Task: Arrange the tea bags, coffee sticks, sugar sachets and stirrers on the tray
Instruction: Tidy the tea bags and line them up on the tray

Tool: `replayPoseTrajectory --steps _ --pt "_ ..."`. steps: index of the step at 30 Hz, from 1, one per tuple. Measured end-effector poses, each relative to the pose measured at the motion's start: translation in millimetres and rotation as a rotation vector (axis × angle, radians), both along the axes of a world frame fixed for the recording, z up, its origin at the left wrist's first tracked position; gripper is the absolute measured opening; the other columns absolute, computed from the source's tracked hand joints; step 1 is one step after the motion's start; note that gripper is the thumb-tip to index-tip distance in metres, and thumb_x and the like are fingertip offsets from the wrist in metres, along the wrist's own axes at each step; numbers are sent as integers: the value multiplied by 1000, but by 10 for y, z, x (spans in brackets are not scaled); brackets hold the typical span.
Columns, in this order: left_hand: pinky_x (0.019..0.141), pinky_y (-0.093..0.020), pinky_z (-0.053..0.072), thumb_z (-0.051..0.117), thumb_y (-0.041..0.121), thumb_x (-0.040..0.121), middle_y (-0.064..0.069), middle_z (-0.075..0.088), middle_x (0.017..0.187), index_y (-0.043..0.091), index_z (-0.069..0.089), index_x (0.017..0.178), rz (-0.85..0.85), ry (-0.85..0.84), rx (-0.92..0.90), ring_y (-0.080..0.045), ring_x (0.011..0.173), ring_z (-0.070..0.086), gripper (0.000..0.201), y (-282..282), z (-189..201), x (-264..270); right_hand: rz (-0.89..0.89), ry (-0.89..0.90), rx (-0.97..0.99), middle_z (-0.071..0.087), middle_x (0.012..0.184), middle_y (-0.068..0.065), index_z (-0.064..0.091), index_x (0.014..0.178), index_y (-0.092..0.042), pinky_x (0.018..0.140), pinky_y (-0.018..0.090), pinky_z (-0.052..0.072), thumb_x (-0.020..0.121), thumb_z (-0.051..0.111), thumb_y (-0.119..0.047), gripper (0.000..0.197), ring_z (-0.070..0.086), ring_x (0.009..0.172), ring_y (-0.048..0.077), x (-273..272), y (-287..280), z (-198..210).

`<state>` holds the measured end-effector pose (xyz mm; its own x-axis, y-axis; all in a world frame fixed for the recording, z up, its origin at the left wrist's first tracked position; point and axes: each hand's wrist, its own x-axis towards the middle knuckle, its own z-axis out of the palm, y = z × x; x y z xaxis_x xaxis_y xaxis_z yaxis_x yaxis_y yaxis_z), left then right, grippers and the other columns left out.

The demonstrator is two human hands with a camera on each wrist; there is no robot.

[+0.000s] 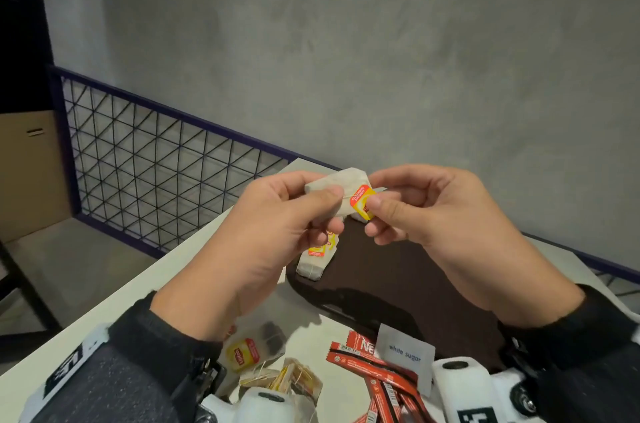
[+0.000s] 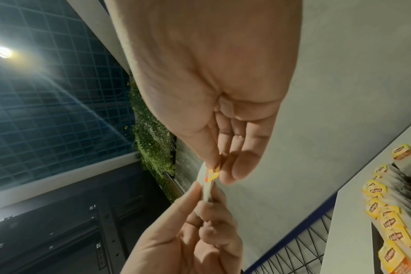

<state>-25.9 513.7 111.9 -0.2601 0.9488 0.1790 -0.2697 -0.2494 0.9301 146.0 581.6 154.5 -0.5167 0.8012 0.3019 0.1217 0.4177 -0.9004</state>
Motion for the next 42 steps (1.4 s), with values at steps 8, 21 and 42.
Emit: replayPoseTrajectory --steps 8,21,42 --pt "54 -22 43 64 15 98 -7 71 80 12 78 97 -24 -25 -17 -12 58 58 15 4 -9 40 13 5 10 75 81 19 72 98 -5 70 38 61 90 70 1 10 75 72 28 21 -43 21" --pt "44 -20 42 61 10 96 -10 70 76 4 74 89 -26 31 -103 -17 55 57 16 10 -28 61 -35 -83 168 77 86 3 81 90 -18 68 31 59 94 68 -3 20 73 73 19 35 -67 4" --pt "71 -29 49 78 23 83 -9 79 91 15 82 98 28 96 28 -16 82 68 18 23 -62 36 17 -34 -132 75 82 13 78 86 -6 67 32 57 86 76 -15 9 68 71 22 1 -28 6"
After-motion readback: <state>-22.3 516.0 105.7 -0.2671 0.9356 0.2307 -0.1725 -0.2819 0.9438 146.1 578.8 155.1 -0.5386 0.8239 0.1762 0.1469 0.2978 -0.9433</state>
